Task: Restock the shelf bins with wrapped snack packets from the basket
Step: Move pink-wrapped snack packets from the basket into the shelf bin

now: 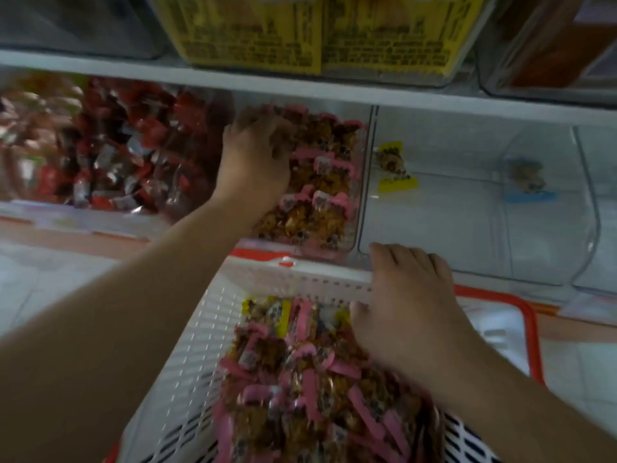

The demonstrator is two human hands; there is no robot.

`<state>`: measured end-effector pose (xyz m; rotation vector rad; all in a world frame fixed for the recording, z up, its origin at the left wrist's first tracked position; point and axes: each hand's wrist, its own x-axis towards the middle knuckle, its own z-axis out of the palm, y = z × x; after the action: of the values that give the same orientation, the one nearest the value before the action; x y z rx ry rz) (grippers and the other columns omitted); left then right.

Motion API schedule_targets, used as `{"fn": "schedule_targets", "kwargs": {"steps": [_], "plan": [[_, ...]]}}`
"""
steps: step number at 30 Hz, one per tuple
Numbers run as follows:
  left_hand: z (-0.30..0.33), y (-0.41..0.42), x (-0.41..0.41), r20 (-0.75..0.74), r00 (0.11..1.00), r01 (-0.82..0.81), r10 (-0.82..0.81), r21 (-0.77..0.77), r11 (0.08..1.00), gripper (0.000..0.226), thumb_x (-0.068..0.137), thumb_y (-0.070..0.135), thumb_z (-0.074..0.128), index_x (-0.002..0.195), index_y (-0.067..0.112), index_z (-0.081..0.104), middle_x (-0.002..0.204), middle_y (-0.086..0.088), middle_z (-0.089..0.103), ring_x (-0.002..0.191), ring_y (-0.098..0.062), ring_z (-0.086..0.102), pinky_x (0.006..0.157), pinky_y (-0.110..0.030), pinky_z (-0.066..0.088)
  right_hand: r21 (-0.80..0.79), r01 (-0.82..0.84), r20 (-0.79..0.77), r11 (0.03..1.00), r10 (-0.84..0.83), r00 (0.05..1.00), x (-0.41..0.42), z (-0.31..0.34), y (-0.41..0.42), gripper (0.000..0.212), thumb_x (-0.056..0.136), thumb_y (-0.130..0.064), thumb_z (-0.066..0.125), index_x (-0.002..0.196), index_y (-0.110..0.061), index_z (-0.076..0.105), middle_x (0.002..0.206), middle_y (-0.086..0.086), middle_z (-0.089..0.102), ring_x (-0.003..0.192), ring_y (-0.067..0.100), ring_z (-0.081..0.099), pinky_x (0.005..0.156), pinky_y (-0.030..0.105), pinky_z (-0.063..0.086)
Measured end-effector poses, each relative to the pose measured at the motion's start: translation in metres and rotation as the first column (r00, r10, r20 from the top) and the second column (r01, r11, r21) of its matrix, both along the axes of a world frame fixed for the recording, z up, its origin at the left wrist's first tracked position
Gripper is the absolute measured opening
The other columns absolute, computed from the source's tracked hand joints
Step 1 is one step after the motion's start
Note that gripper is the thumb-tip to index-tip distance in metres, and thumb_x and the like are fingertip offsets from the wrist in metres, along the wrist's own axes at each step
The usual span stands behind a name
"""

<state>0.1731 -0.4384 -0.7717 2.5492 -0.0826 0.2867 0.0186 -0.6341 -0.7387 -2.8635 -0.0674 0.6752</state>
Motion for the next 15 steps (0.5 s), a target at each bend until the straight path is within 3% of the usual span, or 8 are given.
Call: {"fn": "schedule_targets", "kwargs": {"steps": [3, 5, 8, 10, 12, 15], "plan": [[0.023, 0.019, -0.071, -0.070, 0.994, -0.084, 0.080, -0.045, 0.996, 0.037, 0.091, 0.007, 0.055, 0.119, 0.027, 0.070, 0.123, 0.002, 0.055, 0.108, -0.020, 0.055, 0.089, -0.023, 0.040, 0.028, 0.015, 0.039, 1.000, -0.016, 0.999, -0.006, 0.002, -0.002, 0.081, 0.092, -0.043, 0.066, 0.161, -0.016, 0.031, 0.156, 0.005, 0.043, 0.145, 0.028, 0.038, 0.123, 0.043, 0.024], [0.031, 0.033, -0.124, -0.112, 0.982, -0.157, 0.149, -0.066, 0.985, 0.036, 0.092, 0.005, 0.057, 0.118, 0.026, 0.070, 0.120, 0.006, 0.053, 0.106, -0.016, 0.055, 0.088, -0.021, 0.040, 0.031, 0.004, 0.134, 0.999, -0.008, 0.991, -0.015, 0.003, 0.002, 0.078, 0.088, -0.033, 0.070, 0.156, -0.011, 0.039, 0.152, 0.011, 0.043, 0.144, 0.033, 0.037, 0.123, 0.046, 0.026], [0.028, 0.054, -0.192, -0.221, 0.945, -0.244, 0.241, 0.016, 0.970, 0.048, 0.090, 0.000, 0.056, 0.132, 0.022, 0.061, 0.133, -0.002, 0.049, 0.125, -0.027, 0.049, 0.103, -0.040, 0.046, 0.049, -0.078, 0.349, 0.996, 0.056, 0.935, -0.038, 0.000, 0.016, 0.059, 0.084, -0.025, 0.072, 0.137, -0.007, 0.054, 0.135, 0.012, 0.049, 0.132, 0.035, 0.045, 0.113, 0.047, 0.037], [0.023, 0.065, -0.223, -0.357, 0.886, -0.275, 0.295, 0.107, 0.955, 0.067, 0.086, -0.002, 0.055, 0.145, 0.028, 0.045, 0.145, -0.005, 0.038, 0.137, -0.034, 0.037, 0.111, -0.052, 0.042, 0.096, -0.122, 0.398, 0.988, 0.074, 0.914, -0.052, -0.005, 0.031, 0.043, 0.088, -0.021, 0.070, 0.127, -0.011, 0.055, 0.127, 0.008, 0.051, 0.124, 0.030, 0.049, 0.106, 0.044, 0.044], [0.022, 0.073, -0.239, -0.501, 0.818, -0.278, 0.284, 0.089, 0.957, 0.087, 0.083, -0.004, 0.051, 0.152, 0.044, 0.026, 0.150, -0.006, 0.031, 0.137, -0.041, 0.036, 0.108, -0.061, 0.043, 0.127, -0.163, 0.342, 0.978, 0.111, 0.933, -0.062, -0.017, 0.047, 0.035, 0.094, -0.019, 0.065, 0.127, -0.016, 0.054, 0.125, 0.004, 0.053, 0.119, 0.024, 0.052, 0.101, 0.040, 0.050], [0.022, 0.079, -0.245, -0.594, 0.785, -0.216, 0.176, 0.004, 0.976, 0.103, 0.083, -0.005, 0.051, 0.155, 0.051, 0.003, 0.145, -0.013, 0.041, 0.115, -0.040, 0.055, 0.093, -0.060, 0.054, 0.197, -0.155, 0.113, 0.968, 0.135, 0.984, -0.073, -0.047, 0.063, 0.038, 0.098, -0.015, 0.062, 0.134, -0.022, 0.052, 0.121, -0.004, 0.057, 0.116, 0.017, 0.058, 0.100, 0.035, 0.053]]}}
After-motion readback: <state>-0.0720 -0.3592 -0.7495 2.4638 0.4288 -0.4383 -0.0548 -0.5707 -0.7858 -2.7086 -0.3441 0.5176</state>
